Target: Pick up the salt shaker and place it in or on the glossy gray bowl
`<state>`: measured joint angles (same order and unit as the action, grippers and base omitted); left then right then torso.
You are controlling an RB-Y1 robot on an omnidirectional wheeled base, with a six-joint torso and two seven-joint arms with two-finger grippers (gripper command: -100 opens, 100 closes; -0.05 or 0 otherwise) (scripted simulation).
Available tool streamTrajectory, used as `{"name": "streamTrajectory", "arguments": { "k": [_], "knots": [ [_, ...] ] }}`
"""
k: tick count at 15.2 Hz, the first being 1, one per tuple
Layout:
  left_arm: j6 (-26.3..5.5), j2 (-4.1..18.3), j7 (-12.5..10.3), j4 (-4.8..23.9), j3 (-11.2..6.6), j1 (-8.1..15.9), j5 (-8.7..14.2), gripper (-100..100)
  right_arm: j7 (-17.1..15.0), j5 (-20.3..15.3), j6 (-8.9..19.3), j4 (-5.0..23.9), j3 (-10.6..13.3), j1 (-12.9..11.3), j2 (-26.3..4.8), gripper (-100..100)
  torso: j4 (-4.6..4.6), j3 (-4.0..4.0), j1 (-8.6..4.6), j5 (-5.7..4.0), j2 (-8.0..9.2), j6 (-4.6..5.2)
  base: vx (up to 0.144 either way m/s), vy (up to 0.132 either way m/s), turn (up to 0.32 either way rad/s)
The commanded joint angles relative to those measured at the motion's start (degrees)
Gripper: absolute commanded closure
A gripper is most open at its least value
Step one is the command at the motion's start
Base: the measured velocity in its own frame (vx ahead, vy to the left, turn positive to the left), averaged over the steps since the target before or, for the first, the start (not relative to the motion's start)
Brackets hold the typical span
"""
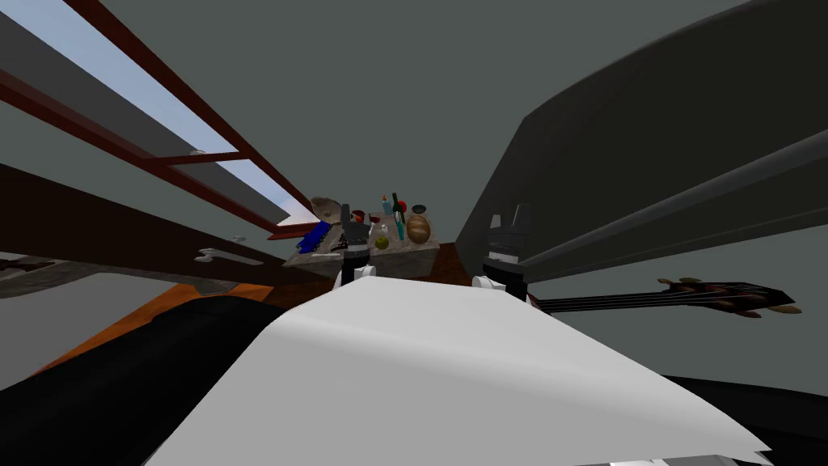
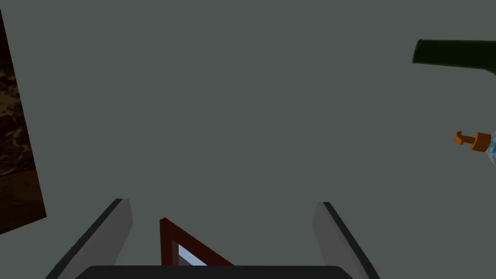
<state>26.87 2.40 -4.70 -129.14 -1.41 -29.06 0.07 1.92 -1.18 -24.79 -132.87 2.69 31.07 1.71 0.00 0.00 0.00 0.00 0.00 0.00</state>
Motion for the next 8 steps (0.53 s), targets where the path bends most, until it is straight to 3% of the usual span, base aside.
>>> {"name": "streamTrajectory", "arguments": {
  "k": [1,4,5,7,8],
  "knots": [
    [-0.7,2.3,-1.4,0.8,-0.17,0.9,1.0,-100,0.0,0.0,0.0,0.0,0.0,0.0,0.0,0,0.0,0.0,0.0,0.0,0.0,0.0,-0.011,0.015,-0.004],
    [-2.7,6.1,-4.9,2.7,-0.47,3.1,3.5,-100,0.0,0.0,0.0,0.0,0.0,0.0,0.0,0,0.01,0.04,0.18,0.04,0.07,0.01,-0.03,0.046,-0.017],
    [-2.7,6.2,-4.9,2.7,-0.47,3.1,3.5,-100,0.0,0.0,0.0,0.0,0.0,0.0,0.0,0,0.02,0.06,0.25,0.05,0.12,0.01,-0.036,0.062,-0.016],
    [-4.6,9.3,-7.8,4.4,-0.68,5.1,5.9,-100,0.0,0.0,0.0,0.0,0.0,0.0,0.0,0,0.03,0.06,0.28,0.06,0.11,0.0,-0.028,0.059,-0.016],
    [-4.6,9.4,-8.1,4.4,-0.68,5.1,5.9,-100,0.0,0.0,0.0,0.0,0.0,0.0,0.0,0,0.02,0.06,0.3,0.07,0.11,0.01,-0.027,0.051,-0.018]
  ]
}}
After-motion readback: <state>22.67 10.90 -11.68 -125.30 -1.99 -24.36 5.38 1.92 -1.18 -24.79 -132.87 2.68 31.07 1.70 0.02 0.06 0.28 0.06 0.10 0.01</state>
